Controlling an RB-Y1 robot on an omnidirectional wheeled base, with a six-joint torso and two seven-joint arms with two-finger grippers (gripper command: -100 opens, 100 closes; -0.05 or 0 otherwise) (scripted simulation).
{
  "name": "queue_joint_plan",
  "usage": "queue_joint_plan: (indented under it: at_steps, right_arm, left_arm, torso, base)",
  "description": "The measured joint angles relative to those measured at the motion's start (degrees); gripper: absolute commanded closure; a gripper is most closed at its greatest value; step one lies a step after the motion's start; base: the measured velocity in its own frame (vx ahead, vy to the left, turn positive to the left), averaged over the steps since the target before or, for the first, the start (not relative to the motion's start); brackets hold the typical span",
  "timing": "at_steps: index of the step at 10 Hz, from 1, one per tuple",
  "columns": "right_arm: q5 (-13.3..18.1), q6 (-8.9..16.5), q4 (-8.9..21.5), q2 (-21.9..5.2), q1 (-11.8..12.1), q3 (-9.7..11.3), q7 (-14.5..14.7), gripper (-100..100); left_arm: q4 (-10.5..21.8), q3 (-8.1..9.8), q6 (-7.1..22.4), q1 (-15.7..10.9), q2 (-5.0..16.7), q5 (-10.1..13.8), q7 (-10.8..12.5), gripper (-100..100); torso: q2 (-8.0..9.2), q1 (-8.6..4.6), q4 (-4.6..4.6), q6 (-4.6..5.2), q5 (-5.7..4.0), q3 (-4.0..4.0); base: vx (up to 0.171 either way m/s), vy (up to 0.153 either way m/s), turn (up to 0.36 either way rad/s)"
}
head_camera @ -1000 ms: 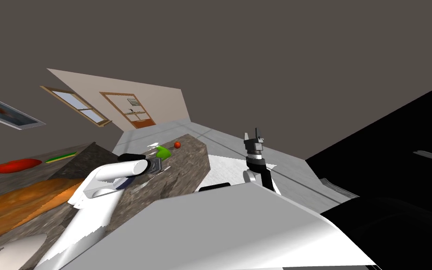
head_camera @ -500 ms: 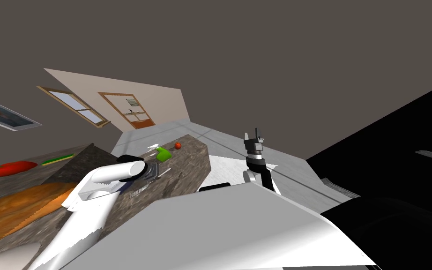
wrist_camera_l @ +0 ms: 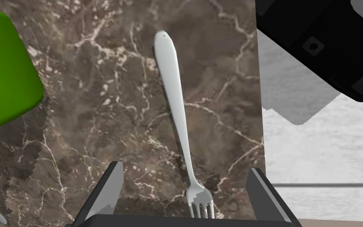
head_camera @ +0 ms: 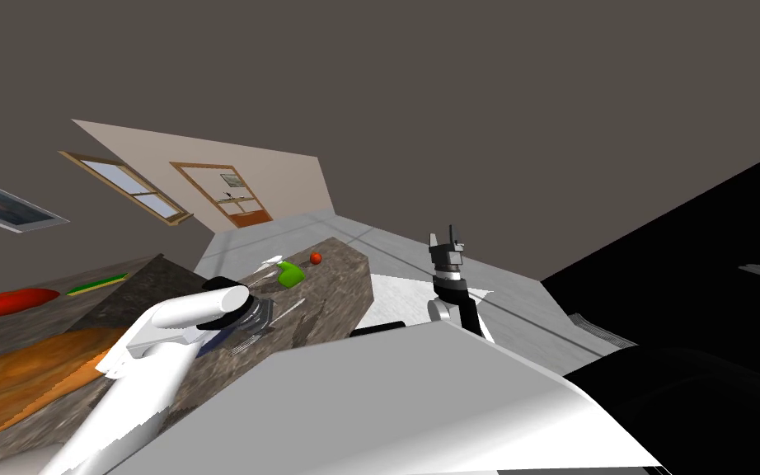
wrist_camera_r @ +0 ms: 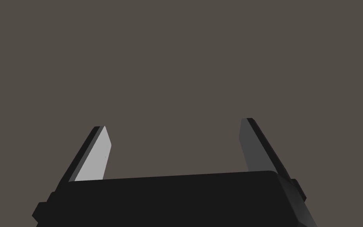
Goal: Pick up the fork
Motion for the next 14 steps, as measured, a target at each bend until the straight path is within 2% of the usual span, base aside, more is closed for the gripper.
queue_joint_plan:
  at_steps: [4, 7, 8, 9, 13, 14]
  right_arm:
    - [0.0, 0.0, 0.0, 0.0, 0.0, 0.0, 0.0, 0]
    - [0.0, 0.0, 0.0, 0.0, 0.0, 0.0, 0.0, 0]
    - [0.0, 0.0, 0.0, 0.0, 0.0, 0.0, 0.0, 0]
    - [0.0, 0.0, 0.0, 0.0, 0.0, 0.0, 0.0, 0]
    - [0.0, 0.0, 0.0, 0.0, 0.0, 0.0, 0.0, 0]
    - [0.0, 0.0, 0.0, 0.0, 0.0, 0.0, 0.0, 0]
  left_arm:
    - [2.7, 0.61, 5.0, 1.4, 0.1, 1.2, 0.1, -100]
    - [3.5, 1.09, 8.4, 1.9, 0.3, 2.0, 0.1, -100]
    - [3.5, 1.09, 8.7, 1.9, 0.3, 2.0, 0.2, 0]
    - [3.5, 1.09, 8.7, 1.9, 0.3, 2.0, 0.1, -100]
    - [7.3, -0.27, 4.8, 1.9, -0.6, 0.4, -0.9, -100]
    - [7.4, -0.31, 4.5, 1.9, -0.6, 0.3, -1.0, 100]
  torso:
    - [-0.01, 0.01, 0.00, 0.01, 0.00, 0.00]
    - [0.13, -0.23, 0.03, 0.01, -0.06, 0.08]
    - [0.14, -0.26, 0.03, 0.01, -0.06, 0.08]
    - [0.14, -0.26, 0.03, 0.01, -0.07, 0.08]
    - [0.18, -0.26, 0.04, 0.01, -0.06, 0.10]
    - [0.16, -0.27, 0.04, 0.01, -0.07, 0.10]
  base:
    - [0.038, 0.071, -0.003]
    - [0.000, 0.004, -0.004]
    - [0.000, 0.000, 0.000]
    - [-0.007, 0.000, -0.016]
    - [-0.010, -0.001, -0.010]
    - [0.000, 0.000, 0.000]
